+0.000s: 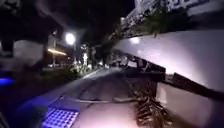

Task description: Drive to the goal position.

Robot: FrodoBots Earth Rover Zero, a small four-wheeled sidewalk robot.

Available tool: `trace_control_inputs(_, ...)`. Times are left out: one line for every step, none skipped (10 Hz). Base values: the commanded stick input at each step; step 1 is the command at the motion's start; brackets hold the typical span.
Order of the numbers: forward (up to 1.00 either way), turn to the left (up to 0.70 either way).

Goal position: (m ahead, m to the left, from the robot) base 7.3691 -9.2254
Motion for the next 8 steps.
trace_control_inputs(0.45,0.0)
trace_control_inputs(0.45,0.0)
trace_control_inputs(0.45,0.0)
trace_control_inputs(0.45,0.0)
trace_control_inputs(0.45,0.0)
trace_control_inputs(0.45,0.0)
trace_control_inputs(0.45,0.0)
trace_control_inputs(0.45,0.0)
